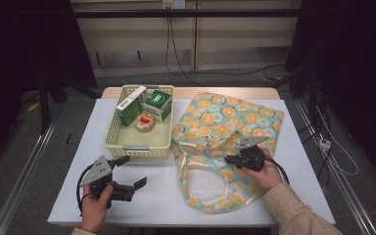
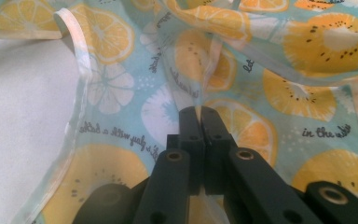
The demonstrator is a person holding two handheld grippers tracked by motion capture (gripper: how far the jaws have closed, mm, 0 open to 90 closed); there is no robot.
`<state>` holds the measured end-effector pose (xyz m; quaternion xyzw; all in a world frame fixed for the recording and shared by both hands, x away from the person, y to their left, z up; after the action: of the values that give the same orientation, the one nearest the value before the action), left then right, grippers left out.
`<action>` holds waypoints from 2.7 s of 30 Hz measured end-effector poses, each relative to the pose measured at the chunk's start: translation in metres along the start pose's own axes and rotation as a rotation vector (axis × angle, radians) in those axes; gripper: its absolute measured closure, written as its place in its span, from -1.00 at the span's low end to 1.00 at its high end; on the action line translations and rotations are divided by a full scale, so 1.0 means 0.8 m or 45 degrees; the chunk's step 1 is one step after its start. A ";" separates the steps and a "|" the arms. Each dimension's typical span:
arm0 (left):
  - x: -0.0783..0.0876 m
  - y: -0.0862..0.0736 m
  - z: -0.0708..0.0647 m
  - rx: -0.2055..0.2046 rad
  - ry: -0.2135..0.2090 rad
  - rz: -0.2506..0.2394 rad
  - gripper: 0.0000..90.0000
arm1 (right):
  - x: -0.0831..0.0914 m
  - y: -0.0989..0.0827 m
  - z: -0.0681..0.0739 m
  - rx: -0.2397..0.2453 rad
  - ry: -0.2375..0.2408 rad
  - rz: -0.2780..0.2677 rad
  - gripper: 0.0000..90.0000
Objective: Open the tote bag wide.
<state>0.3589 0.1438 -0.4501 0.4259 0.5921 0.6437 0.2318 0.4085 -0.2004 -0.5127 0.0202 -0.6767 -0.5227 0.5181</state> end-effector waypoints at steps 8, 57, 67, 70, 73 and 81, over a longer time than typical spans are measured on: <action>0.000 -0.001 0.000 -0.007 0.003 0.003 -0.95 | 0.016 0.019 -0.002 0.014 0.019 -0.034 0.99; -0.003 -0.004 0.000 0.004 -0.007 0.017 -0.95 | -0.033 0.033 -0.065 -0.013 -0.018 0.037 -0.26; -0.004 -0.003 -0.001 -0.001 -0.009 0.017 -0.95 | -0.036 0.025 -0.031 0.091 0.019 0.083 -0.63; -0.004 -0.003 -0.001 -0.003 -0.007 0.017 -0.95 | -0.036 0.025 -0.031 0.080 0.019 0.090 -0.63; -0.004 -0.003 -0.001 -0.001 -0.004 0.015 -0.95 | -0.035 0.025 -0.043 0.052 -0.030 0.088 -0.60; -0.005 -0.003 0.000 -0.007 -0.007 0.017 -0.95 | -0.031 0.027 -0.092 -0.078 -0.142 0.018 -0.22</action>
<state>0.3605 0.1410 -0.4536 0.4312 0.5868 0.6456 0.2301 0.4844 -0.2274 -0.5199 -0.0294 -0.6884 -0.5398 0.4836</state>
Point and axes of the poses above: each handheld gripper's, and its own axes: x roughly backward along the jaws, y roughly out of its top, z roughly to its left, the point moved 8 cm from there along -x, roughly forward along the jaws, and after that the axes turned 2 degrees about -x, right-handed, at the moved point
